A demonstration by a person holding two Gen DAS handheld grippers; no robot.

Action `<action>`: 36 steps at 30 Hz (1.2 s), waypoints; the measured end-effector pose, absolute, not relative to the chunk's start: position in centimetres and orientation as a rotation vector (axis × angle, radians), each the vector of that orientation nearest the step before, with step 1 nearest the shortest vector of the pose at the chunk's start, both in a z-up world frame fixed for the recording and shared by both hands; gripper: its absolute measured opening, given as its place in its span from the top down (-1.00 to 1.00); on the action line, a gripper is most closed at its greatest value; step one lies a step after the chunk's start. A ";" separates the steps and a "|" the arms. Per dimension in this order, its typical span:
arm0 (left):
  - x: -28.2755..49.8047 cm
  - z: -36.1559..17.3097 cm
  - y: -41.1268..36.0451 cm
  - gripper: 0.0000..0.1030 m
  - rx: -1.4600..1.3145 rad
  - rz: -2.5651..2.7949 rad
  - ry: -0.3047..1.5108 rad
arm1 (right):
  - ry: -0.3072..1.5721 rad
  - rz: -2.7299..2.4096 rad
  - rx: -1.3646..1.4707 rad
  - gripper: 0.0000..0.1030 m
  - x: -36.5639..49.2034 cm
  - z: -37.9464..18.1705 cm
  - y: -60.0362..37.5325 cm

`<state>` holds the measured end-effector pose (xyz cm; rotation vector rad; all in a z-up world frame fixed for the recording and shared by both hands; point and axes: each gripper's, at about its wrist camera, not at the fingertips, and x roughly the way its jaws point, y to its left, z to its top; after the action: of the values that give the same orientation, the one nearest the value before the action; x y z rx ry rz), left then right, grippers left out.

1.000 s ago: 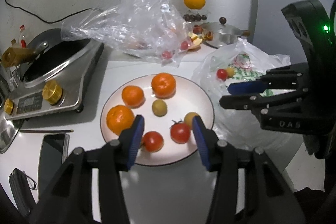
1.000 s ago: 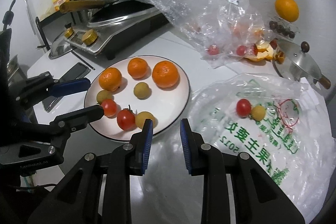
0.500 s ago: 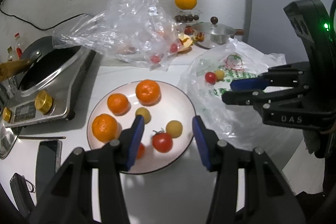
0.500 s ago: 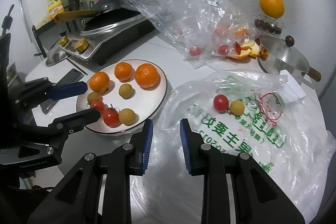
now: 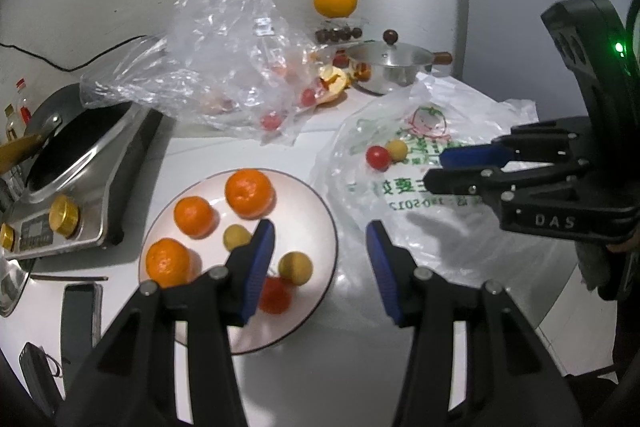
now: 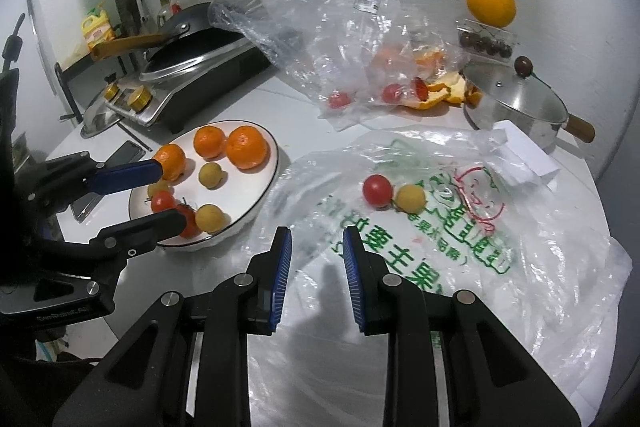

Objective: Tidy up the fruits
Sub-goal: 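Move both open grippers back over the remaining fruit on the bag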

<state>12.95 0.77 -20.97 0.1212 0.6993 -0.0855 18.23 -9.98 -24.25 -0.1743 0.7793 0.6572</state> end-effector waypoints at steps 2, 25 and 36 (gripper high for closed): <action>13.2 -21.0 0.4 0.04 0.125 -0.089 0.701 | 0.780 0.653 -0.168 0.45 18.5 -24.3 -10.5; 17.1 -21.8 -1.6 0.04 0.128 -0.129 0.724 | 0.813 0.618 -0.141 0.45 22.9 -25.9 -13.1; 19.0 -22.2 -1.2 -0.27 0.114 -0.154 0.724 | 0.841 0.597 -0.149 0.45 26.2 -27.3 -12.7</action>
<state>19.00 -1.23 -22.20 0.1143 0.7237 -0.1542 26.24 -12.65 -27.30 -0.1493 0.8415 0.5970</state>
